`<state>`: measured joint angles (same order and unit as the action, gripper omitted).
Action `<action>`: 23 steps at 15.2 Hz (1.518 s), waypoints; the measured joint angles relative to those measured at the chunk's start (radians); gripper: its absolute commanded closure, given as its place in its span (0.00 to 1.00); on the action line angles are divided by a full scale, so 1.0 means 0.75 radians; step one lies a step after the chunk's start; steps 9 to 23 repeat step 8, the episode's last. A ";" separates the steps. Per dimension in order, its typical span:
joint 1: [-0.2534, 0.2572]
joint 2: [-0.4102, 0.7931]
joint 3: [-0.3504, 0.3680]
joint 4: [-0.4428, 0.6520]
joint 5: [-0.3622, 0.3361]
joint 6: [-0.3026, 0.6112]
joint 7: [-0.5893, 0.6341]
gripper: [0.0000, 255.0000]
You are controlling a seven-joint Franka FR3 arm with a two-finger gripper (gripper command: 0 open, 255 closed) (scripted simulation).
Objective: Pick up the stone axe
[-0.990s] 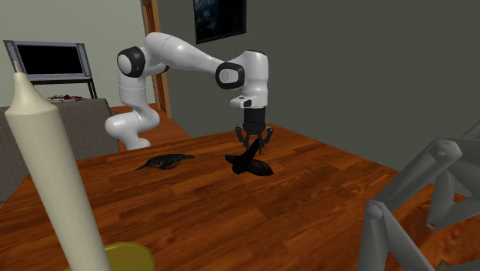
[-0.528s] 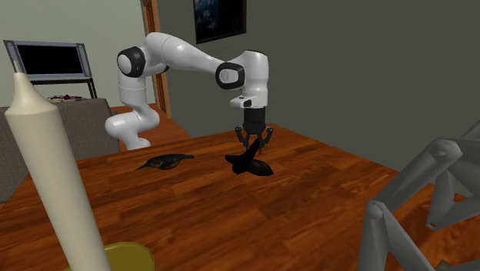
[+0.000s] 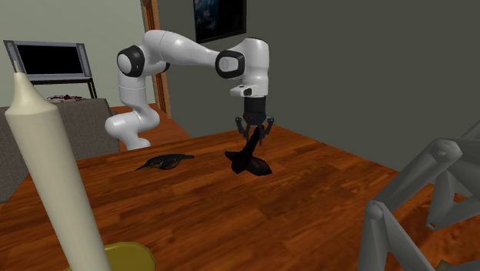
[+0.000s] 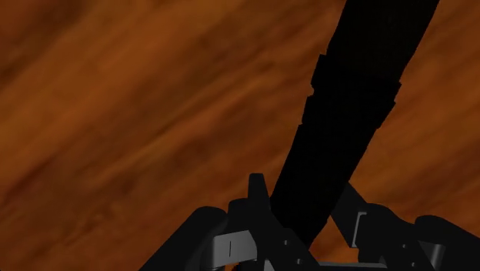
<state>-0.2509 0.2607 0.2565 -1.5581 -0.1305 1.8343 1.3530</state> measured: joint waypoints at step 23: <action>0.007 0.003 0.003 0.139 0.002 -0.136 -0.008 1.00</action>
